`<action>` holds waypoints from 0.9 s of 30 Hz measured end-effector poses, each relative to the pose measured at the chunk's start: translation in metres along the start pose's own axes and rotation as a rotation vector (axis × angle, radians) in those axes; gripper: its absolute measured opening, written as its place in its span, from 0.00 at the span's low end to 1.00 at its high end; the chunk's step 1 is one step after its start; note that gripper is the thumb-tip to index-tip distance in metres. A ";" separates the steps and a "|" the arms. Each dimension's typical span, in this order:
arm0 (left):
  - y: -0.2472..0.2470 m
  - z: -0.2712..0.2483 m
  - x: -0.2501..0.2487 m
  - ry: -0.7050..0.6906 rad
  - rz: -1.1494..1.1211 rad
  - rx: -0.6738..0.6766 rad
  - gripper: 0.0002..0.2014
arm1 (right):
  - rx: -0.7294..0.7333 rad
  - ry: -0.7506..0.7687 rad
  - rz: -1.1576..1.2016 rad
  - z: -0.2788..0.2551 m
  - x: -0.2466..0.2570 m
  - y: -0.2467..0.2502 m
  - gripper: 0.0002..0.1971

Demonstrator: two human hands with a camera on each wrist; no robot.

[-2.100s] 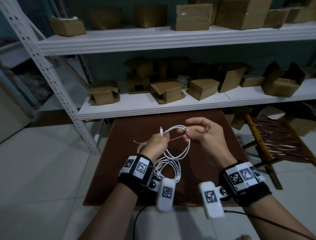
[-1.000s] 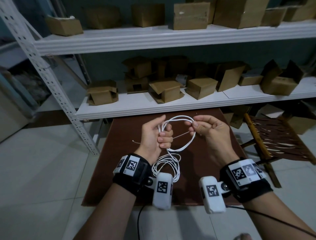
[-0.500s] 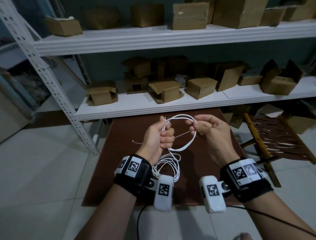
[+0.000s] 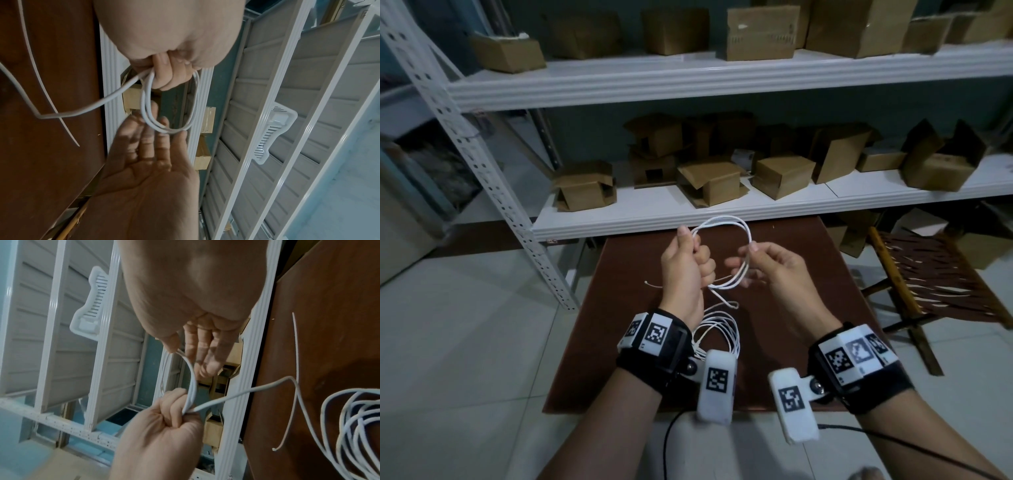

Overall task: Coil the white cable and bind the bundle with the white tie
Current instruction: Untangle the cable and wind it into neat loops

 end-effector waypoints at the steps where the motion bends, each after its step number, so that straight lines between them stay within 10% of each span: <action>1: 0.001 0.001 -0.002 -0.013 -0.012 -0.016 0.20 | -0.005 -0.024 -0.027 0.000 -0.005 -0.002 0.14; 7: 0.003 0.001 -0.004 -0.046 -0.073 -0.041 0.20 | 0.059 -0.311 -0.289 -0.011 -0.036 -0.003 0.29; 15: 0.006 0.004 -0.008 -0.049 -0.124 -0.053 0.19 | -0.136 -0.297 -0.281 -0.003 -0.043 0.008 0.09; 19: 0.008 0.004 -0.010 -0.058 -0.150 -0.061 0.19 | 0.004 -0.536 -0.298 -0.013 -0.057 0.000 0.16; 27: 0.007 0.004 -0.008 -0.062 -0.143 -0.052 0.19 | -0.110 -0.429 0.193 0.004 -0.051 -0.001 0.03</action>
Point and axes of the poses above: each hand's wrist, its own z-axis towards the middle knuckle, its own y-axis out of the back of the hand, x = y × z, the point moved 7 cm from there along z, towards the middle knuckle, and after that the axes turned 15 degrees about -x, right-handed, at the moved point
